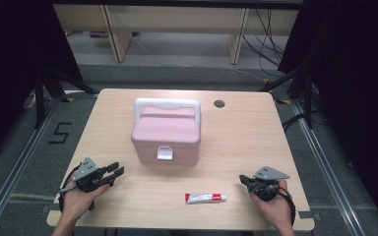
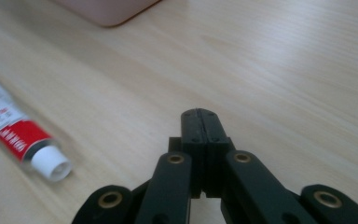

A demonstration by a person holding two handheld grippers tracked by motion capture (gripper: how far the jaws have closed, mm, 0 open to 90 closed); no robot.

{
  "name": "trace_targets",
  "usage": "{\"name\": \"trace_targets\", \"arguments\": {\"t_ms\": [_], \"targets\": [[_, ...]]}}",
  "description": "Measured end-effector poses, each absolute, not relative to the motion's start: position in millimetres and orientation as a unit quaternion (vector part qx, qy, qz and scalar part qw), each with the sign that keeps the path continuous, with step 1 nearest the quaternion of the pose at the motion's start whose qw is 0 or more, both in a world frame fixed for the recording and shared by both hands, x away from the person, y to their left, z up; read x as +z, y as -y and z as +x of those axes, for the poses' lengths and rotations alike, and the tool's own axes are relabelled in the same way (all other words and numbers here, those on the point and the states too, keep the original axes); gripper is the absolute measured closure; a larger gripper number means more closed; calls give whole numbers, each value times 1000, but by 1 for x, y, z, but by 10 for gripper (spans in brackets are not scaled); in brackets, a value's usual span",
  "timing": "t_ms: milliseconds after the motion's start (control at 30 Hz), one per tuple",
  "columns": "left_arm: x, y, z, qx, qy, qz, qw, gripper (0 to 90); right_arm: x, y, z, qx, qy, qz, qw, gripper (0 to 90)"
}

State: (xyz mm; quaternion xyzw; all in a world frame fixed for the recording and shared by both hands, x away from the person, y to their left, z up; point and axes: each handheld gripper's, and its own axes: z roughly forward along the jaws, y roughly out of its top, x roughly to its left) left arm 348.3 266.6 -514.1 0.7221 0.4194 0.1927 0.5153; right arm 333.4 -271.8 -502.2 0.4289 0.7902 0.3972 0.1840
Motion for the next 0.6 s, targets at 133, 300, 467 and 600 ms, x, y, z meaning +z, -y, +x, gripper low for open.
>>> {"name": "trace_targets", "arguments": {"t_ms": [133,300,467,600], "targets": [[-512,-272,356,211,-455,704,503,896,-498,278,343,405,-783,429,197,900],[-503,-271,380,245,-454,689,508,898,-492,271,351,410,-779,426,208,900],[-494,-267,412,255,-433,686,526,898,-475,249,370,425,-779,412,208,900],[-484,-260,431,253,-416,694,530,897,-466,231,390,432,-784,396,205,900]]}}
